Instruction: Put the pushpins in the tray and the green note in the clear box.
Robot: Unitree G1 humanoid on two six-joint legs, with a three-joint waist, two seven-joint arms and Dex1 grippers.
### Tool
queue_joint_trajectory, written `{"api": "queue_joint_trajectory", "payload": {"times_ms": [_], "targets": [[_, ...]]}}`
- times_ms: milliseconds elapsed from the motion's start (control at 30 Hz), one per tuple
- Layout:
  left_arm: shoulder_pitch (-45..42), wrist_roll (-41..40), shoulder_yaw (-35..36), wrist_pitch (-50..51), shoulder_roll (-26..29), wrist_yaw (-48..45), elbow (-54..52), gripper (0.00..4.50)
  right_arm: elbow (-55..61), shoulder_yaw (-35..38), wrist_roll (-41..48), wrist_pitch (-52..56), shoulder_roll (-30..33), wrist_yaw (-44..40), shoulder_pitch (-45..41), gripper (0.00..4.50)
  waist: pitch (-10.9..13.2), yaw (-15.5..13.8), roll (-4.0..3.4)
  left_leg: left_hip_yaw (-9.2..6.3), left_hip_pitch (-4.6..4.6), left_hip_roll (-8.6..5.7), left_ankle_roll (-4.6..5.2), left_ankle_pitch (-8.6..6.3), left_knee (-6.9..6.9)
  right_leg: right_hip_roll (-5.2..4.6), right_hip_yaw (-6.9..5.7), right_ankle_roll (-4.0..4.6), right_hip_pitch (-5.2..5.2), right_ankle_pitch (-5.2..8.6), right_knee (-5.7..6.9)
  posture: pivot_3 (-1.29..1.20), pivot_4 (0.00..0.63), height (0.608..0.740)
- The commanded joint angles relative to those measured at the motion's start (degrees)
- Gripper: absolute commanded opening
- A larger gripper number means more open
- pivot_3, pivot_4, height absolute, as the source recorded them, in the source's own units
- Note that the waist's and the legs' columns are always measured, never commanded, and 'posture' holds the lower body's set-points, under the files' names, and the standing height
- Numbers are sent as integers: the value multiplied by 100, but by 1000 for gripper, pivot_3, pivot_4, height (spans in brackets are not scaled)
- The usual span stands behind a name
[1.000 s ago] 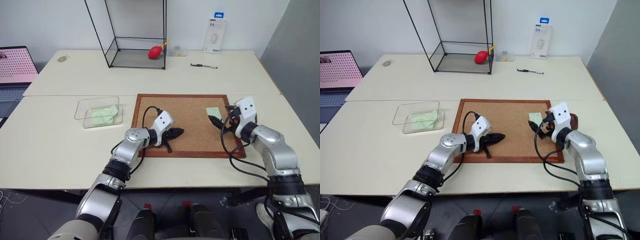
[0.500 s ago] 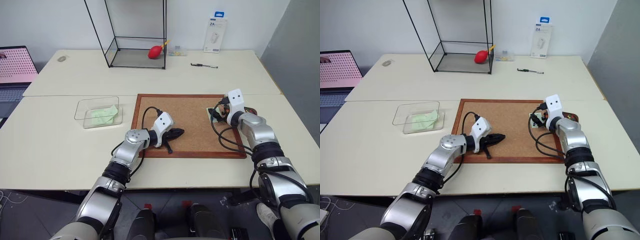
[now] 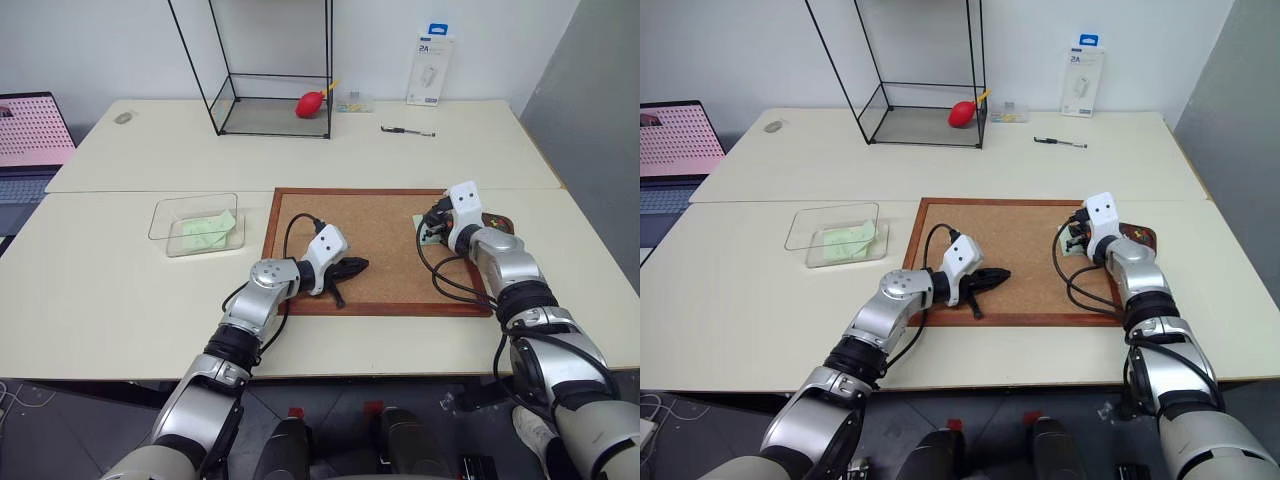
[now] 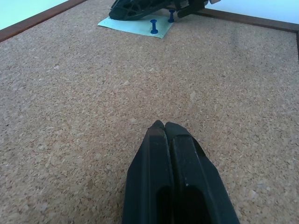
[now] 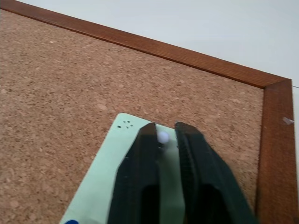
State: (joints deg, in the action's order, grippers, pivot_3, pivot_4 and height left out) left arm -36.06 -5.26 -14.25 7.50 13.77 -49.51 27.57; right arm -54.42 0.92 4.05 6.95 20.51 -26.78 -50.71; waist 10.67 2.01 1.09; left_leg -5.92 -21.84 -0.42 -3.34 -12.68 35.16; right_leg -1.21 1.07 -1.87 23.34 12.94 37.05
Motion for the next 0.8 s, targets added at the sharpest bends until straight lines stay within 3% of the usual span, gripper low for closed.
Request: {"api": "queue_joint_trajectory", "payload": {"times_ms": [33,800], "targets": [[83,82,-34,76,20,-33,-49,0,101,117,-5,-107,97,6,-196,99,0,0,0,0,0,0,0,0,0,0,0,0,0,0,0,0,150,740],[57,290,-158,262,76,-164,117,0,1892,447,350,683,229,-80,396,99,-2,22,-4,0,4,2,0,0,0,2,0,0,0,0,3,0,150,740]]}}
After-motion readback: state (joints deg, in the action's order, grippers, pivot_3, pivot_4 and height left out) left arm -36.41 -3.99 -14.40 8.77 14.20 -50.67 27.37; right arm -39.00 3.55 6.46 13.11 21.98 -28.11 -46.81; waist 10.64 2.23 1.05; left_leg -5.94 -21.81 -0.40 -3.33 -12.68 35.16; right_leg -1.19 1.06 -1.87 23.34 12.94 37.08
